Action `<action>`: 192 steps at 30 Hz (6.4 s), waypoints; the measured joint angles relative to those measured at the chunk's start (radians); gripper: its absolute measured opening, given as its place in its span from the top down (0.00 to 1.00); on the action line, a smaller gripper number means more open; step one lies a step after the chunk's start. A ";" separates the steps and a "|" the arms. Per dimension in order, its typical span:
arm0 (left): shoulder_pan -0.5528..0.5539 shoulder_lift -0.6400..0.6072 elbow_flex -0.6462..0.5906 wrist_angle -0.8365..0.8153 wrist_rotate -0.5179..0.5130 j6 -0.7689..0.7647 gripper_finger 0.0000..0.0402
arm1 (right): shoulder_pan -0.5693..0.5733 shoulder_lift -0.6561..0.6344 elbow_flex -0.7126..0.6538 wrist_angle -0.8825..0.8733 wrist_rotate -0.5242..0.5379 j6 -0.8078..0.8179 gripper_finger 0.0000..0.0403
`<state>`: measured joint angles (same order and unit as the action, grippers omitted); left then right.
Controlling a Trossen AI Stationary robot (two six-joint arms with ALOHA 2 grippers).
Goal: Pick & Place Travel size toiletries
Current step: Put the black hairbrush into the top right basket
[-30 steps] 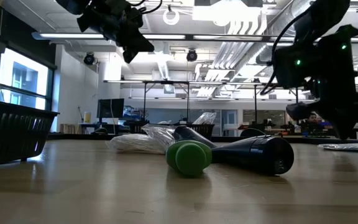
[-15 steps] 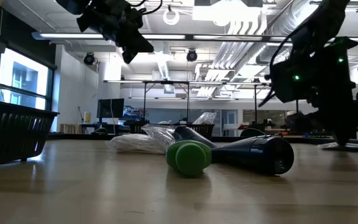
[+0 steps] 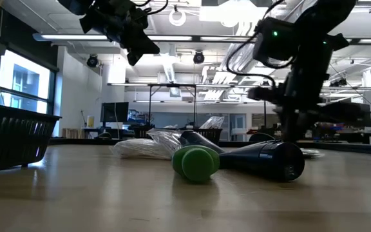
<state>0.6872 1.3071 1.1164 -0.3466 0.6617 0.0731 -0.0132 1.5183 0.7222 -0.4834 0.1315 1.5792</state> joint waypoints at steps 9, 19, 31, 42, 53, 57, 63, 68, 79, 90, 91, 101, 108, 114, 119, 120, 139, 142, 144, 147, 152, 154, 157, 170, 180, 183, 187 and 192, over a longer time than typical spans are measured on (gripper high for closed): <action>0.000 0.000 0.000 0.000 -0.001 -0.005 0.93 | 0.000 0.012 -0.001 0.137 -0.096 -0.062 1.00; 0.000 0.000 0.000 -0.011 0.000 -0.011 0.93 | 0.000 -0.062 0.000 0.084 -0.011 -0.113 1.00; 0.000 0.000 0.001 -0.009 0.001 -0.018 0.93 | -0.003 -0.165 0.001 -0.226 0.070 -0.038 1.00; 0.000 0.000 0.001 0.000 0.001 -0.021 0.93 | -0.003 -0.015 0.001 -0.090 0.208 -0.024 1.00; 0.000 0.000 0.001 -0.001 -0.001 -0.020 0.93 | 0.017 0.060 0.001 0.089 0.102 -0.055 0.99; 0.000 0.000 0.001 -0.002 -0.002 -0.020 0.93 | 0.030 0.052 0.001 0.107 0.086 -0.055 0.99; 0.000 0.000 0.001 -0.001 -0.001 -0.020 0.93 | 0.050 0.052 0.001 0.137 0.090 -0.057 0.99; 0.000 0.000 0.001 -0.001 -0.001 -0.021 0.93 | 0.055 0.032 0.000 0.136 0.123 -0.058 0.99; 0.000 0.000 0.001 -0.001 0.000 -0.021 0.93 | 0.046 -0.077 0.000 0.072 0.165 -0.121 0.99; 0.000 0.000 0.001 -0.001 0.001 -0.016 0.93 | 0.046 -0.083 0.000 0.072 0.123 -0.144 1.00; 0.000 0.000 0.001 -0.001 0.001 -0.016 0.93 | 0.046 -0.083 0.000 0.072 0.123 -0.144 1.00; 0.000 0.000 0.001 -0.001 0.001 -0.017 0.93 | 0.046 -0.083 0.000 0.072 0.124 -0.204 1.00; 0.000 0.000 0.001 -0.001 0.001 -0.017 0.93 | 0.046 -0.083 0.000 0.077 0.131 -0.342 1.00; 0.000 0.000 0.001 0.008 -0.001 -0.017 0.93 | 0.042 -0.082 0.000 0.070 0.126 -0.351 0.99; 0.000 0.000 0.001 0.010 -0.002 -0.002 0.93 | 0.021 -0.082 0.000 0.059 0.089 -0.353 0.85; 0.000 0.000 0.001 0.010 -0.002 -0.002 0.93 | 0.015 -0.082 0.000 0.052 0.073 -0.350 0.81; 0.000 0.000 0.001 0.008 -0.024 -0.006 0.93 | -0.001 -0.084 -0.244 0.500 -0.184 -0.346 0.54; 0.000 0.000 0.001 0.007 -0.025 -0.007 0.93 | -0.001 -0.085 -0.305 0.631 -0.216 -0.348 0.56; 0.000 0.000 0.001 0.007 -0.025 -0.007 0.93 | -0.001 -0.085 -0.334 0.693 -0.231 -0.352 0.57; 0.000 0.000 0.001 0.007 -0.025 -0.007 0.93 | -0.001 -0.084 -0.360 0.749 -0.247 -0.354 0.57; 0.000 0.000 0.001 0.007 -0.026 -0.008 0.93 | 0.000 -0.082 -0.366 0.777 -0.243 -0.359 0.57; 0.000 0.000 0.001 0.007 -0.025 -0.009 0.93 | 0.000 -0.081 -0.366 0.788 -0.234 -0.354 0.57; 0.000 0.000 0.001 0.007 -0.026 -0.017 0.93 | 0.001 -0.081 -0.366 0.787 -0.194 -0.336 0.57; 0.000 0.000 0.001 0.008 -0.028 -0.018 0.93 | -0.001 -0.072 -0.365 0.793 -0.031 -0.273 0.58; 0.000 0.000 0.001 0.008 -0.028 -0.018 0.93 | -0.002 0.001 -0.365 0.929 -0.095 -0.304 0.66; 0.000 0.000 0.001 0.008 -0.028 -0.018 0.93 | 0.000 0.020 -0.364 0.984 -0.157 -0.328 0.66; 0.000 0.000 0.001 0.008 -0.028 -0.018 0.93 | 0.000 0.028 -0.353 0.992 -0.203 -0.358 0.65; 0.000 0.000 0.001 0.008 -0.027 -0.018 0.93 | 0.000 0.028 -0.336 0.987 -0.185 -0.380 0.65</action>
<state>0.6872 1.3067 1.1172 -0.3386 0.6346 0.0551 -0.0132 1.5463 0.3863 0.5035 -0.0539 1.1995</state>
